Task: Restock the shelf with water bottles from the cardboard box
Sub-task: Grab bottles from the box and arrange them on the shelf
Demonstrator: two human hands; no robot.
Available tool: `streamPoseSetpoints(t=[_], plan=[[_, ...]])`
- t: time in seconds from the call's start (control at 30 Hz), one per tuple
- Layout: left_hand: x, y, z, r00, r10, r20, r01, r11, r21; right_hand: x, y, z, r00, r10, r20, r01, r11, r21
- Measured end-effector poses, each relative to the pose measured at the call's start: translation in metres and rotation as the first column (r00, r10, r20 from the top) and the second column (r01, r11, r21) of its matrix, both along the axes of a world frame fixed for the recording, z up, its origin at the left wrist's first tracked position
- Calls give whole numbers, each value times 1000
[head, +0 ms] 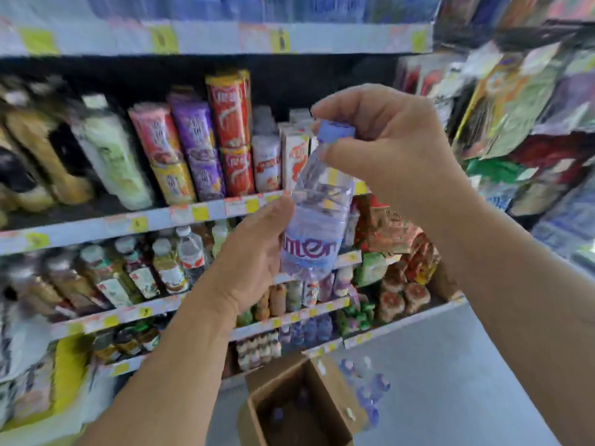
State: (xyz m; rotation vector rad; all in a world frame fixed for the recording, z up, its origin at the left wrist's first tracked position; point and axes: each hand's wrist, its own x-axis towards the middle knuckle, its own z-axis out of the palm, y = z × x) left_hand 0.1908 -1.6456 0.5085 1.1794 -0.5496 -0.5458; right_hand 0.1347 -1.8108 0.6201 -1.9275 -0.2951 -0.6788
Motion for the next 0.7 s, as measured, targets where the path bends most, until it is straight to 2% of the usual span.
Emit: streamPoseSetpoints(t=[0.13, 0.23, 0.33, 0.43, 0.5, 0.7], plan=[[3, -3, 68, 991, -72, 109, 80, 995, -65, 6, -3, 59, 998, -9, 54, 4, 996, 88], [8, -7, 100, 988, -39, 152, 56, 992, -110, 7, -8, 74, 996, -50, 73, 39, 989, 144], [17, -17, 125, 991, 66, 116, -51, 990, -131, 5, -17, 61, 997, -79, 14, 76, 989, 128], [27, -34, 145, 980, 165, 109, -148, 977, -155, 8, -27, 47, 995, 55, -79, -48, 995, 84], [35, -49, 153, 978, 188, 92, -172, 971, -164, 17, -37, 46, 990, 86, -113, -84, 996, 22], [62, -117, 180, 971, 207, 121, -180, 963, -201, 65, -87, 69, 995, -21, -101, 18, 999, -31]])
